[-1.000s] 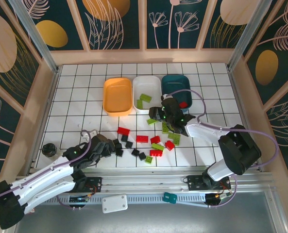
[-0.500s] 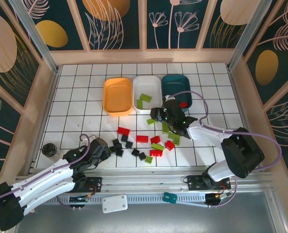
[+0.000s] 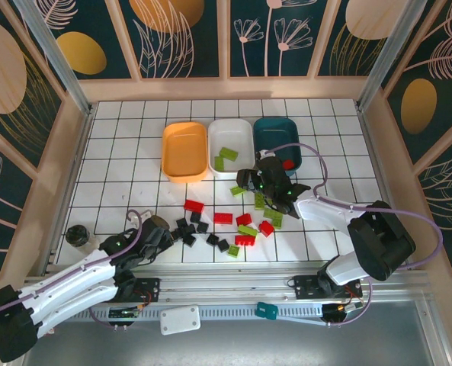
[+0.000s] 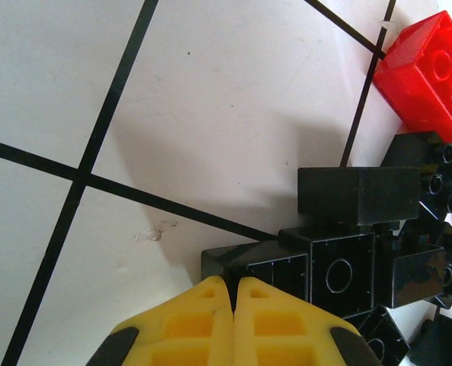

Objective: Sort the legos into containers by color
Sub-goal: Pick up the lego from the middle-left of the table, then place the lego in the container.

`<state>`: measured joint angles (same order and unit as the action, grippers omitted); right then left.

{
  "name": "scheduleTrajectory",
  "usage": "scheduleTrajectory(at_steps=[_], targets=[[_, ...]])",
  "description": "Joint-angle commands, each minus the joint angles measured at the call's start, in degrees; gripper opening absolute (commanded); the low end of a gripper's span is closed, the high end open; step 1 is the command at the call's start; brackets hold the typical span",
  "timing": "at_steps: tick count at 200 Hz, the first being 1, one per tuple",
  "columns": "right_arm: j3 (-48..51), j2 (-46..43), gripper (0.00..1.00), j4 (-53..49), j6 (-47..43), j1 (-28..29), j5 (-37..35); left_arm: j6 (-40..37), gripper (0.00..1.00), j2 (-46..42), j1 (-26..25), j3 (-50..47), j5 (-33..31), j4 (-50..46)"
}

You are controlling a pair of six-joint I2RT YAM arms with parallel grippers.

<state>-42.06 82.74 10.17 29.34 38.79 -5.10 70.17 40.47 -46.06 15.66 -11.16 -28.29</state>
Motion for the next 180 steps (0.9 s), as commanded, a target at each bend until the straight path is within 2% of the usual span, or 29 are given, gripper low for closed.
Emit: scheduleTrajectory(at_steps=[1,63,115,148,180], targets=[[1.02,-1.58,0.61,0.99,1.11,0.14,-2.06,-0.4,0.0,-1.07,-0.03,0.91,-0.44,-5.54],[2.05,-2.06,0.61,1.55,1.51,-0.1,-1.84,-3.17,0.0,-0.15,-0.08,7.84,-3.6,-8.94],[2.84,-3.15,0.61,1.69,1.68,-0.11,-1.57,-6.81,0.0,4.36,0.0,14.05,-7.53,-7.22],[3.08,-3.57,0.61,2.04,2.12,-0.03,-1.07,-14.3,0.0,14.39,1.06,23.59,-11.87,0.0],[4.12,-4.31,0.61,1.61,2.76,0.24,-1.13,-22.9,0.0,27.66,6.9,34.55,-12.98,8.03]])
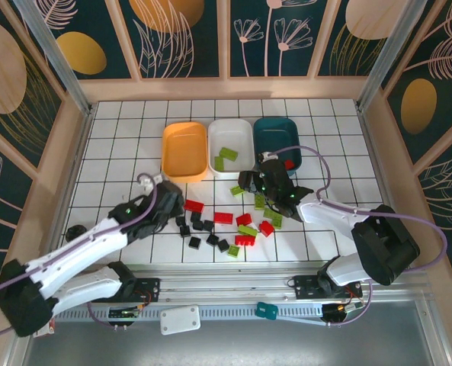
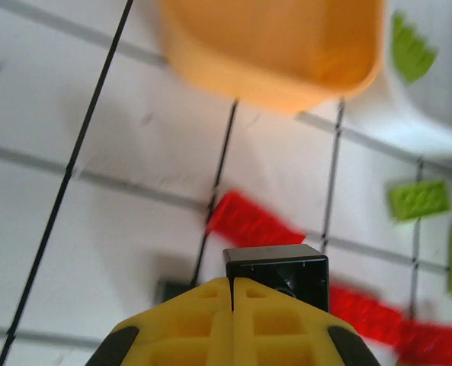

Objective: Sort the legos into containers by color
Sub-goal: Place the lego in the container.

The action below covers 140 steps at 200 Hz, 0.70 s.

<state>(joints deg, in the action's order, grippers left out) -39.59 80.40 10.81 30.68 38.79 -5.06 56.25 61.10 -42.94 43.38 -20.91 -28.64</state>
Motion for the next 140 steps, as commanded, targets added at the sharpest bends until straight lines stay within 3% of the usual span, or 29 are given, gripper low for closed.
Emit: scheduleTrajectory(at_steps=[1,36,67,110,140], targets=[[1.73,-2.03,0.61,0.93,1.41,0.24,-1.18,-9.1,0.0,7.5,3.97,7.17,-3.29,8.58],[3.8,-4.56,0.61,0.23,1.71,0.3,-2.07,-13.12,0.0,24.24,12.08,18.22,0.38,13.05],[4.57,-6.62,0.61,-1.19,1.23,0.33,-2.94,-14.14,0.0,35.92,14.06,26.43,2.31,13.34],[5.4,-8.54,0.61,-1.43,1.4,0.33,-2.93,-14.34,0.4,42.65,15.17,32.09,2.86,12.21],[5.71,-9.58,0.61,-1.49,1.32,0.33,-2.96,-14.76,0.5,39.83,15.17,31.47,3.8,11.81]])
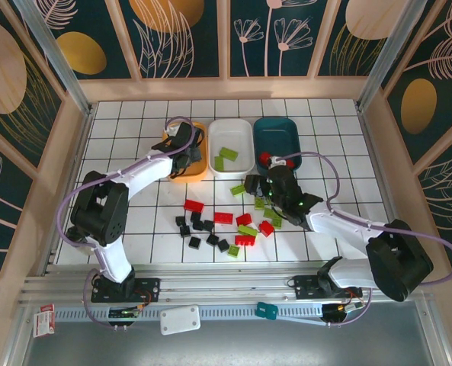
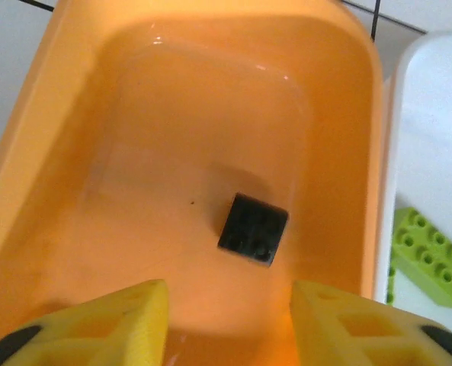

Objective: Sort the legos into containers by color
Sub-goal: Place the lego in the container, then pick up the lego from the middle-left of the table.

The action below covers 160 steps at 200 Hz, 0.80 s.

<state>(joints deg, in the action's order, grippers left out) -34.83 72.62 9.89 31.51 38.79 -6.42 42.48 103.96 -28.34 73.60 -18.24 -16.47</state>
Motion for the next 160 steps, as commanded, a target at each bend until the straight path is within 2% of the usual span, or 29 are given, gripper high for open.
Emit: scheduleTrajectory(at_steps=[1,16,37,57,86,120,160], targets=[[0.97,-1.83,0.61,-0.57,0.49,0.33,-1.6,-0.99,0.51,-3.27,0.57,1.13,1.25,-0.34],[1.07,-2.04,0.61,-0.3,0.62,0.33,-1.33,-0.78,0.57,-7.71,0.56,-2.19,3.65,0.92],[1.16,-1.96,0.61,0.02,0.62,0.33,-1.13,-0.23,0.72,-14.58,-0.01,-9.69,7.11,2.73],[1.51,-1.88,0.61,0.61,0.75,0.33,-0.81,-0.12,0.78,-21.65,-1.93,-16.91,8.51,2.56],[2.12,-1.7,0.61,1.26,0.97,0.33,-0.57,1.51,0.82,-31.01,-6.49,-27.99,8.93,-0.12],[2.66,-0.5,0.61,2.05,1.32,0.28,-0.07,4.1,0.83,-39.77,-8.79,-38.48,10.78,-3.16],[2.45,0.33,0.61,2.33,1.36,0.32,0.09,4.07,0.79,-42.7,-10.4,-44.05,11.48,-4.18]])
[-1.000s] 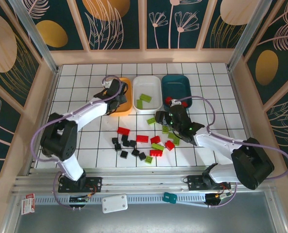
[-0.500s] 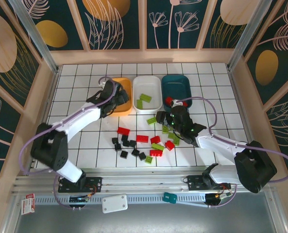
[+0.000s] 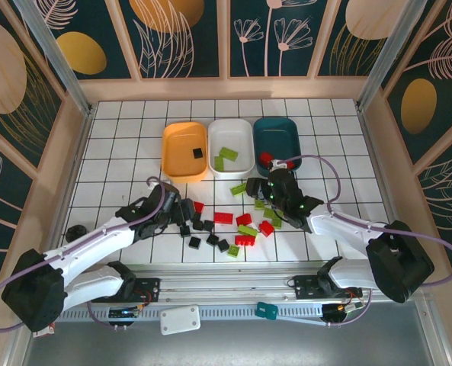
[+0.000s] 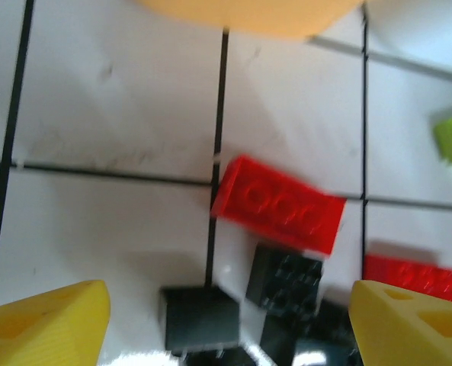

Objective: Sort the legos into containers by color
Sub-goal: Pick up the lego from the middle-left of the table.

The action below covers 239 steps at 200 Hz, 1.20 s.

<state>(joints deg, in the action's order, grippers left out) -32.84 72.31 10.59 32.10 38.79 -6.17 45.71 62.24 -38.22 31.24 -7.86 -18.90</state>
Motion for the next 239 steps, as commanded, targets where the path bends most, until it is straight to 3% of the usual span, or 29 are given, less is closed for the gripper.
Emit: scheduleTrajectory(at_steps=[1,33,57,105,144,175,210,239], targets=[[0.48,0.64,0.61,1.58,0.77,0.28,-0.2,0.76,0.79,-0.93,-0.57,-1.7,1.1,-1.76],[0.16,0.46,0.61,0.88,0.51,0.33,-0.67,-1.33,0.77,0.26,-0.73,-1.71,2.07,0.11],[-0.02,0.38,0.61,0.49,0.51,0.33,-0.68,-2.27,0.69,3.43,-0.8,-1.45,1.53,0.89],[-0.57,0.28,0.61,-0.29,0.33,0.33,-1.02,-2.98,0.62,9.35,-0.76,-0.86,0.41,4.59],[-0.65,-0.06,0.61,-0.72,0.24,0.26,-1.21,-3.24,0.45,12.97,-0.81,-0.64,0.12,6.05],[-0.38,-0.4,0.61,-0.89,0.34,0.33,-1.37,-2.91,0.33,10.93,-0.77,-0.63,-0.5,5.1],[-0.15,-0.49,0.61,-0.42,0.49,0.33,-1.23,-3.57,0.28,6.6,-0.52,5.19,-3.7,1.79],[0.21,-0.33,0.61,-0.02,0.82,0.33,-0.89,-6.66,0.28,10.23,3.0,15.4,-4.79,1.81]])
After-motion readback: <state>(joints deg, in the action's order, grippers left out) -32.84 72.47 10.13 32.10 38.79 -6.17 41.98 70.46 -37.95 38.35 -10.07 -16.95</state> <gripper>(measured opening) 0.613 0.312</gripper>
